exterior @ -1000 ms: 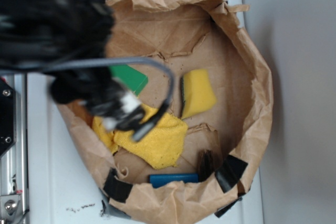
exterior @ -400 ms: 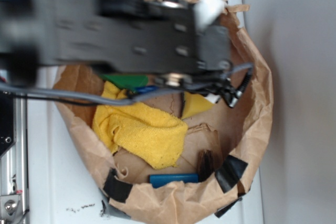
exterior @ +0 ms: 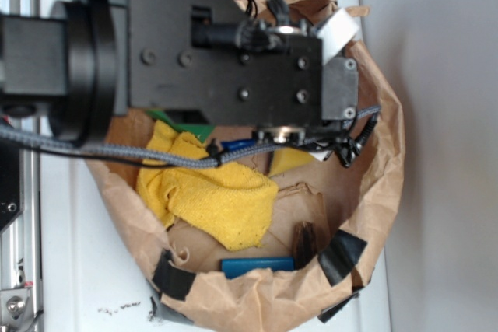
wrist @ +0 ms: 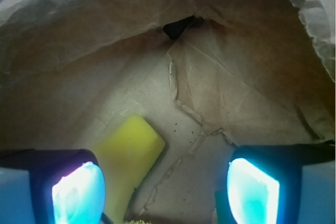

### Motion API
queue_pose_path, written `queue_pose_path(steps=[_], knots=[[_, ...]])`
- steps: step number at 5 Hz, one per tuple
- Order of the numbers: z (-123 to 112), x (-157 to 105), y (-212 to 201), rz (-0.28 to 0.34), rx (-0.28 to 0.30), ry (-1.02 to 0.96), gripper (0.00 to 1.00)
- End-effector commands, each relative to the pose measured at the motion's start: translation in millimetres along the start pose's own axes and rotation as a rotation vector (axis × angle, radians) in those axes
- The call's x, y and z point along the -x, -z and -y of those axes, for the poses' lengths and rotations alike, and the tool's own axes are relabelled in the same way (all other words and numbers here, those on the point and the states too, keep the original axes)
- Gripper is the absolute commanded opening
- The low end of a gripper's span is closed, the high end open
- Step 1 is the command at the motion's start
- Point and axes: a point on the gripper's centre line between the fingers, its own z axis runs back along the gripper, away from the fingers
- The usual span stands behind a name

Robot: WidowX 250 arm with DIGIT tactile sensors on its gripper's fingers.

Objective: Grab the green sponge.

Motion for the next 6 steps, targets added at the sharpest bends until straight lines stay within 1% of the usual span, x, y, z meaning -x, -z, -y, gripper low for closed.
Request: queue_pose_path(steps=[1,2,3,4,5,6], knots=[[-4.8,-2.6,-5.8,0.032,0.093,-0.017,1.00],[-12.1,10.6,0.4,0.005,0.104,-0.017,1.00],[-12.2,19.7,10.8,-0.006,0.125,-0.009,1.00],[0.6,22.5,13.9,-0.011,0.149,-0.019,1.00],[23.5,18.0,23.0,0.011,0.124,-0.066,1.00],[35.0,9.4,36.3,0.072,0.101,-0.063,1.00]])
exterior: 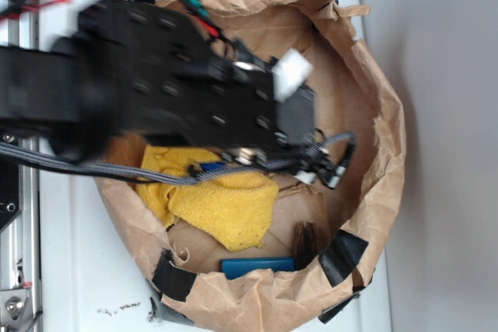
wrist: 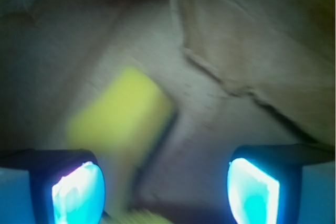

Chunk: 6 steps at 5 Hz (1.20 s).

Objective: Grab the green sponge.

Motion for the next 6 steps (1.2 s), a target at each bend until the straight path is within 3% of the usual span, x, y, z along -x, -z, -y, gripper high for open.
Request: queue_pose_path(steps=[1,2,4,5,6], knots=[[25.7,-18.9,4.7,0.096,0.018,-0.006,1.00],[32.7,-21.6,6.5,0.057,0.001,-0.013,1.00],[27.3,-19.8,27.4,0.108,-0.020,0.018,1.00],[28.6,-22.6,33.9,0.132,-0.025,0.000,0.00],[28.3,-27.3,38.1,0.145,-0.014,-0.013,0.00]])
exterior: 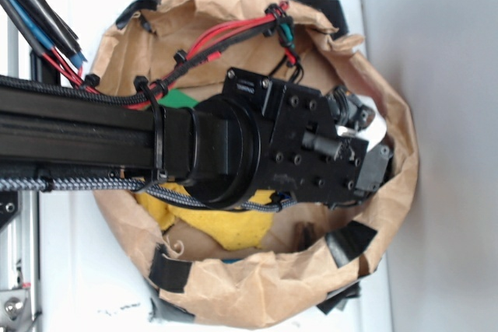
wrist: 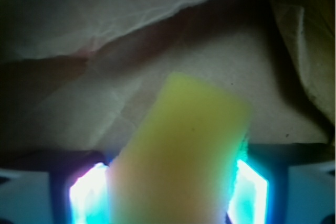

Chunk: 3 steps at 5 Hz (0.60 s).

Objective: Grab the green sponge.

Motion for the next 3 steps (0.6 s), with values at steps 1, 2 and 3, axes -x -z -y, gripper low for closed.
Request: queue_pose_path(steps=[1,2,3], knots=[[3.5,-14.4,-4.0,0.032,0.055,-0.070,0.00],[2.6,-22.7,-28.8,-0.036,0.060,-0.059,0.00],[-5.9,-31.5,-64.2,-0.081,0.089,-0.033,0.00]])
